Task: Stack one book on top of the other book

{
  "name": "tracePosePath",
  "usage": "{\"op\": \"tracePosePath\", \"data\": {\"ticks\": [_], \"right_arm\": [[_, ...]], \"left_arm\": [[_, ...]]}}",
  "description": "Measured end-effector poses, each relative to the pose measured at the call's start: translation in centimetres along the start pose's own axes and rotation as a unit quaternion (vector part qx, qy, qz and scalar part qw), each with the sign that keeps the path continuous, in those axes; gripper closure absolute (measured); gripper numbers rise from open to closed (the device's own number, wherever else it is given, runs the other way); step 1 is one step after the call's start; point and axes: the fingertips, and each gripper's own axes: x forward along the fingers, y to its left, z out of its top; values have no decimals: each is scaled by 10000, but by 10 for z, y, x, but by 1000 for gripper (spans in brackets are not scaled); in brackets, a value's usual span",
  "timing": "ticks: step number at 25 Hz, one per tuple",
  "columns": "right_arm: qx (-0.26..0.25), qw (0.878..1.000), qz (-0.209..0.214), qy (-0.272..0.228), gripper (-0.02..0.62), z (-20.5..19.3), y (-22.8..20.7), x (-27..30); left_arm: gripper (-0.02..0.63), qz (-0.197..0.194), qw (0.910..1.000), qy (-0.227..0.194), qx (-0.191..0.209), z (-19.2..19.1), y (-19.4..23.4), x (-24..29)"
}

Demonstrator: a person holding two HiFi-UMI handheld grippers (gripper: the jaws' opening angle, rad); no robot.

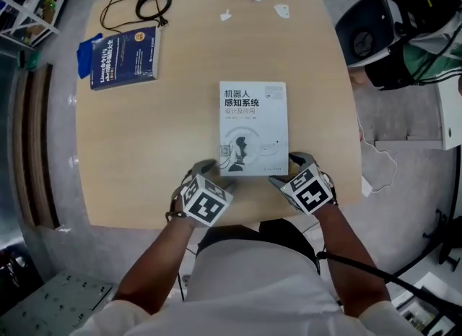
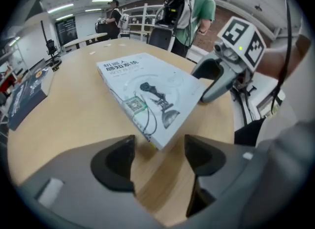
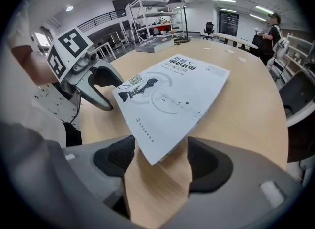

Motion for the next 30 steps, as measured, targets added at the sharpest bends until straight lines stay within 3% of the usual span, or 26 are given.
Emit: {"op": "tracePosePath", "data": {"ticks": [3, 12, 17, 25, 30], "right_arm": [[3, 9999, -3, 102, 267, 0, 0, 4], [-110, 9998, -41, 172, 279, 2, 1, 2], [-117, 9999, -43, 77, 318, 1, 0, 1], [-614, 9969, -424, 238, 316, -4, 1, 3], [-521, 9971, -402, 380, 319, -3, 0, 5]], "left_arm": [[324, 60, 9998, -143, -145, 12, 1, 0], [350, 279, 9984, 412, 284, 10, 2, 1], [387, 483, 9971, 441, 383, 7, 5, 1], [345, 765, 9927, 473, 802, 1, 5, 6], [383, 804, 9933, 486, 673, 3, 9, 5]]}}
